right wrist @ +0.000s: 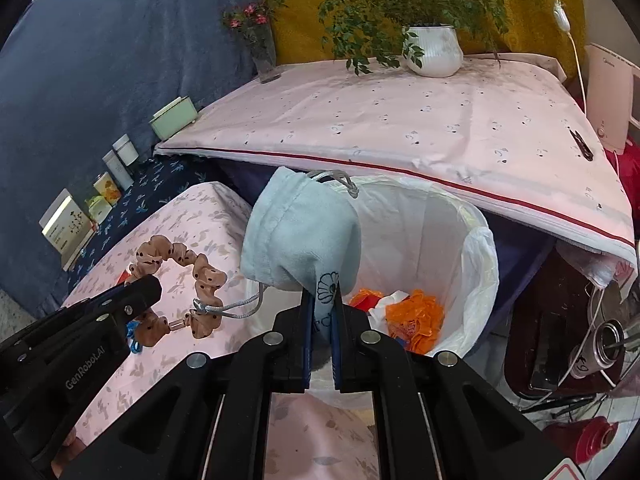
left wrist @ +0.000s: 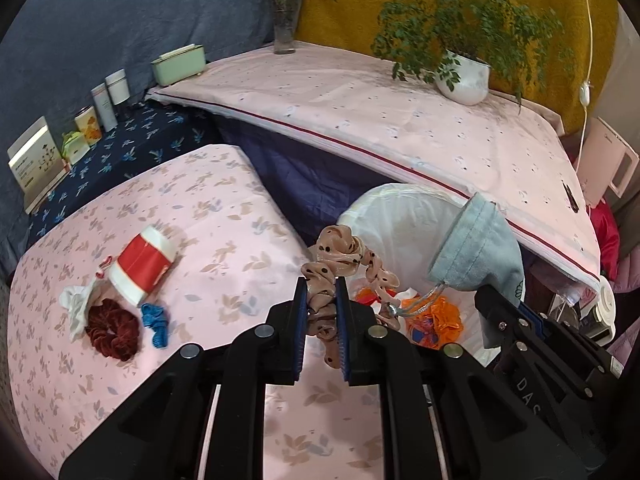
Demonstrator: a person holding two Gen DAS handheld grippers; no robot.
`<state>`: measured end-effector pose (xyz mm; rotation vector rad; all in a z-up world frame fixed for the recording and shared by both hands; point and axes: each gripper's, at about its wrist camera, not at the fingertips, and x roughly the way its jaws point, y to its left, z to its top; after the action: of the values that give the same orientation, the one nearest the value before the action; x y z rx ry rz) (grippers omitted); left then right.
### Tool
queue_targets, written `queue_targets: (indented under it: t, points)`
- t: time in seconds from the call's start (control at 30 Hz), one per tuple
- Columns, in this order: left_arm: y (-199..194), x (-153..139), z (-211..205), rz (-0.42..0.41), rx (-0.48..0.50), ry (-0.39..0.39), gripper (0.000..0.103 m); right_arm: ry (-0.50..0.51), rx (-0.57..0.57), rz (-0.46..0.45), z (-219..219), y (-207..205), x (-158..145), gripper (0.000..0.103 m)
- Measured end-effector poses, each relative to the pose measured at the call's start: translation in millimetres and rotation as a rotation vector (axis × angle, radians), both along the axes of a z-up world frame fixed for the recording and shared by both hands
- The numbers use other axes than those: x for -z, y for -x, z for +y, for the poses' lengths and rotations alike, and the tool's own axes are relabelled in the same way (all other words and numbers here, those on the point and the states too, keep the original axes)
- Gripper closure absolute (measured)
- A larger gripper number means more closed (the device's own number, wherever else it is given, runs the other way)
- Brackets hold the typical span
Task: Collect trash
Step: 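Open both tools to drop the scrunchie and pouch into the bin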
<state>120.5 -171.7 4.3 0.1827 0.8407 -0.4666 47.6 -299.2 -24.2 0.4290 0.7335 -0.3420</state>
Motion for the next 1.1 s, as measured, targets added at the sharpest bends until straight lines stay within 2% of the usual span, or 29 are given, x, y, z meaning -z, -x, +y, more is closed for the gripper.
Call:
queue_targets:
  t: [0.37,0.57,0.6,0.73,0.77,0.83,0.87,0.93,1.1]
  points:
    - [2.6,7.1,-45.3,0.004,0.076,-0.026,0.09,-0.022,0.066,0.023,-33.3,9.8,13.8,0.096]
    - [-1.7,7.9,-56.9,0.019,0.094,0.0,0.085,-0.031,0.076,0.04,-40.7,7.4,21.7,0.095]
    - [-2.5,8.1,-57.8,0.016,0.09,0.003,0.083,-0.031,0.076,0.042,-41.0,6.7,22.8,0.095]
    - [-5.8,8.1,-58.5,0.007,0.075,-0.001,0.059,-0.023,0.075,0.047,-39.8,1.9,24.5,0.089]
    - [-6.8,8.1,-58.1,0.008,0.069,-0.002,0.051,-0.019,0.072,0.047,-39.2,0.7,24.4,0.083]
    - [-8.1,7.7,-55.6,0.001,0.052,-0.001,0.042,-0.017,0.065,0.042,-37.6,-1.1,23.4,0.074]
    - [-8.6,7.3,-54.0,-0.004,0.045,0.001,0.039,-0.012,0.064,0.04,-36.5,-1.8,22.4,0.069]
    - [-9.8,7.0,-51.6,-0.006,0.035,0.0,0.037,0.004,0.063,0.035,-33.4,-2.8,20.0,0.064]
    - [-13.8,7.8,-43.4,-0.002,0.013,0.001,0.037,0.017,0.055,0.036,-27.5,-4.9,17.7,0.063]
